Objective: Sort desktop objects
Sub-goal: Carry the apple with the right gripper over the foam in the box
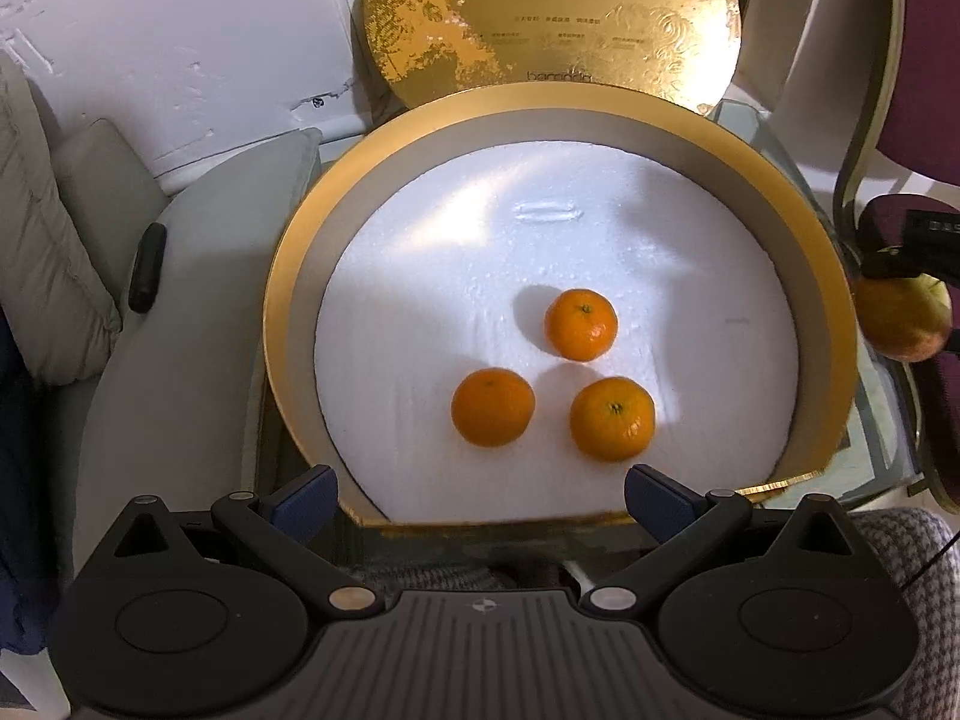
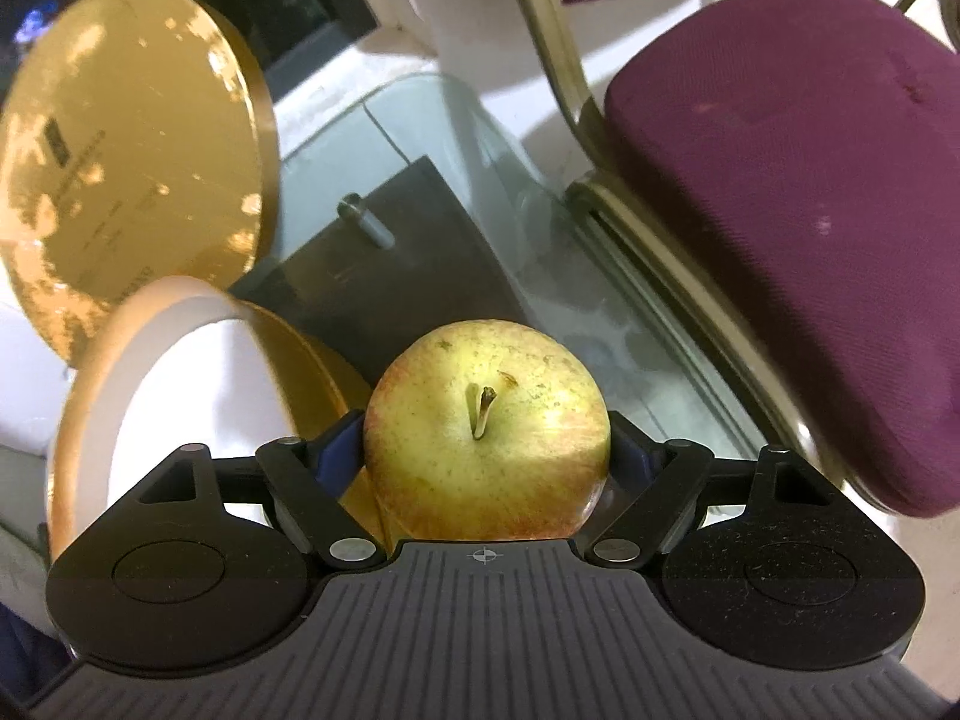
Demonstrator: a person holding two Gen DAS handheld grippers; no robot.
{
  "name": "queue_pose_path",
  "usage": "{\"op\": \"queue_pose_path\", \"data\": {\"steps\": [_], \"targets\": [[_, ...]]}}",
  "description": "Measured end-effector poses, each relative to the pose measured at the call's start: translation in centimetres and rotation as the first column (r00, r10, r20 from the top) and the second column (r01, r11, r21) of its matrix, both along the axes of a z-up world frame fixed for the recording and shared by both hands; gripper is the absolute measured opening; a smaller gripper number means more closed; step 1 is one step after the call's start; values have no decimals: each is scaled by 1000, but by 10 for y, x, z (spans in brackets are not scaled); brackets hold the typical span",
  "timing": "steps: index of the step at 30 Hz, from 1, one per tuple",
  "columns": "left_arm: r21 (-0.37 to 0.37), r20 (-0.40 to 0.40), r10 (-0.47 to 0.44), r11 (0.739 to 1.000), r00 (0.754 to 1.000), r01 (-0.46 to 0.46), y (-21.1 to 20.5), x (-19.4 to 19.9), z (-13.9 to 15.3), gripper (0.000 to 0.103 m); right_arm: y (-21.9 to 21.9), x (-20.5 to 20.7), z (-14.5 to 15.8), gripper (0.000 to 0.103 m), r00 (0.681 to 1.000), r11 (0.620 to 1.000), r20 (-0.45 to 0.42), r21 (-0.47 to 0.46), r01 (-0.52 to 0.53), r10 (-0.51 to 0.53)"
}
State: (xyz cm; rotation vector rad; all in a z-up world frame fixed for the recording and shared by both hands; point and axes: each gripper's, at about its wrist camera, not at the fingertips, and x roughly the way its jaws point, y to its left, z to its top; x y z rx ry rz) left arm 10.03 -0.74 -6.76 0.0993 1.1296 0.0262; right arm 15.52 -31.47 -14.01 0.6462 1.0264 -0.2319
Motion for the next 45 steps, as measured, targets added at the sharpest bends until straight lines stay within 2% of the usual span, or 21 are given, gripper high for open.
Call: {"op": "queue_pose_path", "data": {"steps": [10, 19, 26, 33, 40, 45], "targets": [[-30, 37, 32, 999, 999, -31, 19, -30, 12, 102, 10, -62, 47, 83, 997, 1000, 67, -9, -30, 31], [-61, 55, 97, 994, 994, -93, 46, -51, 17, 102, 58, -85, 78, 83, 982, 988, 111, -36, -151, 154], [-74, 62, 141, 988, 988, -137, 65, -58, 18, 102, 103, -76, 92, 83, 954, 961, 125, -73, -265, 273], [-76, 53, 185, 981, 981, -181, 81, -53, 15, 102, 143, -58, 88, 83, 924, 929, 101, -87, -361, 368], [-72, 39, 211, 975, 977, -208, 93, -43, 10, 102, 163, -36, 82, 83, 906, 908, 83, -99, -407, 416], [-73, 27, 206, 976, 978, -204, 95, -36, 6, 102, 165, -12, 65, 83, 913, 907, 38, -138, -397, 406]]}}
